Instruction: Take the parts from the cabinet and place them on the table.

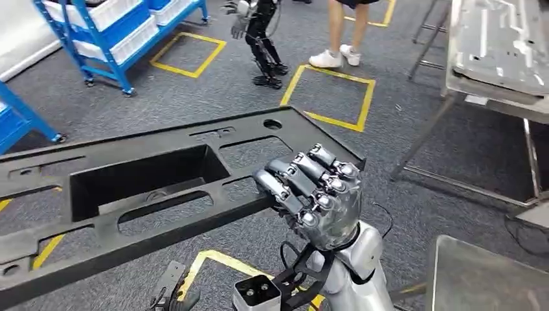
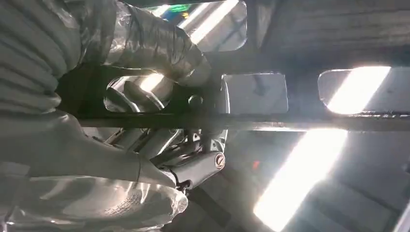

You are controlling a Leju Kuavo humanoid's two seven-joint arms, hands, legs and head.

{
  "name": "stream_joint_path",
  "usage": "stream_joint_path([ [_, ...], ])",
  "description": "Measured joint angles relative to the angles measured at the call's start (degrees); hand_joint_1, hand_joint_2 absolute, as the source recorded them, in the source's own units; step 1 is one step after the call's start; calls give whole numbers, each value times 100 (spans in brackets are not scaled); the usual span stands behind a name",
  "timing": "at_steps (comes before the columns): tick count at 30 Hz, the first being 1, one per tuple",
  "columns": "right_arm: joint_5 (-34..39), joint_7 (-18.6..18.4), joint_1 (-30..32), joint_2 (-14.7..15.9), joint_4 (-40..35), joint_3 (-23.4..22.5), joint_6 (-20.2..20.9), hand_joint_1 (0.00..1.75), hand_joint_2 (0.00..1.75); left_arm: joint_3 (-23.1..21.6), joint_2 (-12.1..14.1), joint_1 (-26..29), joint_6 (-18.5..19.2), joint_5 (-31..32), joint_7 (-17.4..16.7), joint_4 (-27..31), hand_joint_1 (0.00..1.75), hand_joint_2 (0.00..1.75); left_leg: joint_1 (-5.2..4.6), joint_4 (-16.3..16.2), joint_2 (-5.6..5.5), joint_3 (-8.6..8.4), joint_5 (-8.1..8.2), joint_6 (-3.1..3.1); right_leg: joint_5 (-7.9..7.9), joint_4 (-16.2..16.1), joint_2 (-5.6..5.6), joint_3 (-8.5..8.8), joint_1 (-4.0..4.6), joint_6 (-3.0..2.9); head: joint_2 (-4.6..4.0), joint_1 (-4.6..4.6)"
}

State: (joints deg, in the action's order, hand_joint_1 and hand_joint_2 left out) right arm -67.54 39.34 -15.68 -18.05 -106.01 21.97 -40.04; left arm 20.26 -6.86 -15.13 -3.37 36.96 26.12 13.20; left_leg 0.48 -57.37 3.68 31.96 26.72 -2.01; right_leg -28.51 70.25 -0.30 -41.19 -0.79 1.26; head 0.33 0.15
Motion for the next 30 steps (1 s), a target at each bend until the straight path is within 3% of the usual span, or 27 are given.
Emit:
stream_joint_path([
  [1,22,2,-11,-11,4,0,2,175,175,0,0,-33,0,0,0,2,0,175,2,-32,58,0,28,21,238,-536,-120,300,3,-12,0,0],
  [2,50,2,-33,-15,4,0,0,175,175,0,2,-59,0,0,0,7,0,175,-8,-80,110,1,62,57,269,-958,-389,503,26,-40,0,2],
  [3,70,2,-58,-30,13,0,0,175,175,2,13,-70,-6,-2,2,13,0,175,-66,-135,157,27,103,107,244,-1004,-455,525,102,-91,0,2],
  [7,100,2,-92,-44,35,-24,0,175,175,2,22,-118,-24,-28,9,33,0,175,-43,-119,393,-35,136,199,280,-1024,-150,491,89,-224,0,-4],
  [9,98,4,-125,-63,46,-24,2,175,175,2,28,-145,-28,-37,15,44,0,175,3,-442,-76,90,429,263,315,-1056,-43,508,41,-290,0,-7],
  [10,101,4,-143,-72,59,-24,2,175,175,7,28,-139,-28,-42,13,44,0,175,10,-840,-213,263,653,277,324,-1056,8,503,40,-315,0,-4],
  [12,103,4,-176,-72,114,-28,2,175,175,17,26,-104,-24,-52,0,44,0,175,15,-1709,-306,673,988,293,334,-1050,173,492,54,-330,0,-4],
  [13,103,4,-180,-72,142,-31,2,175,175,20,26,-96,-17,-55,-4,44,0,175,15,-1898,-316,780,978,289,337,-1041,255,489,60,-333,0,-7],
  [14,103,4,-184,-72,177,-39,2,175,175,20,24,-99,-9,-59,-7,44,0,175,15,-1782,-321,744,809,273,337,-1028,342,489,62,-332,0,-4],
  [16,103,4,-213,-83,208,-50,2,175,175,20,24,-116,0,-59,-7,44,0,175,16,-971,-396,391,291,228,338,-1003,495,492,60,-330,0,-4],
  [17,100,2,-238,-96,227,-61,2,175,175,20,26,-123,4,-59,-7,44,0,175,19,-461,-584,167,44,200,340,-994,566,488,52,-323,0,-4],
  [18,98,2,-258,-105,238,-70,2,175,175,26,26,-125,7,-59,-13,44,0,175,25,-282,-816,90,116,170,352,-986,615,466,70,-286,0,-2],
  [20,61,-2,-295,-107,271,-74,2,175,175,28,26,-127,20,-57,-37,44,0,175,3,-179,-740,55,104,163,402,-996,740,405,29,-202,0,-4],
  [22,18,-18,-300,-109,291,-94,2,175,175,28,-9,-150,24,-52,-57,44,0,175,-3,-127,-634,42,56,105,460,-1059,870,394,20,-112,0,-2],
  [23,-2,-28,-310,-107,293,-103,2,175,175,31,-31,-175,33,-41,-59,44,0,175,82,-34,-532,21,-9,49,413,-998,791,372,30,-98,0,-9],
  [24,-35,-48,-339,-109,295,-114,0,175,175,31,-22,-196,37,-39,-74,44,0,175,50,17,-481,6,-39,12,261,-848,445,300,83,-74,0,13],
  [25,-68,-81,-363,-111,308,-116,0,175,175,31,-24,-206,44,-33,-87,44,0,175,36,21,-404,11,-49,-14,31,-521,253,144,80,-62,0,9],
  [27,-88,-109,-366,-116,326,-120,0,175,175,31,-17,-190,61,-24,-101,44,0,175,13,9,-249,30,-46,-16,-352,330,95,-232,51,-44,0,11],
  [28,-109,-116,-364,-116,334,-129,0,175,175,31,-15,-188,70,-13,-107,44,0,175,11,2,-168,42,-46,-16,-398,560,73,-335,40,-34,0,13],
  [29,-140,-120,-363,-116,343,-147,0,175,175,31,-17,-193,74,-2,-109,44,0,175,12,-8,-85,48,-39,-13,-298,509,54,-296,34,-22,0,15],
  [30,-153,-120,-363,-116,350,-160,0,175,175,31,-18,-199,81,15,-109,44,0,175,15,-22,-15,49,-24,-4,-101,208,23,-120,24,-16,0,13],
])
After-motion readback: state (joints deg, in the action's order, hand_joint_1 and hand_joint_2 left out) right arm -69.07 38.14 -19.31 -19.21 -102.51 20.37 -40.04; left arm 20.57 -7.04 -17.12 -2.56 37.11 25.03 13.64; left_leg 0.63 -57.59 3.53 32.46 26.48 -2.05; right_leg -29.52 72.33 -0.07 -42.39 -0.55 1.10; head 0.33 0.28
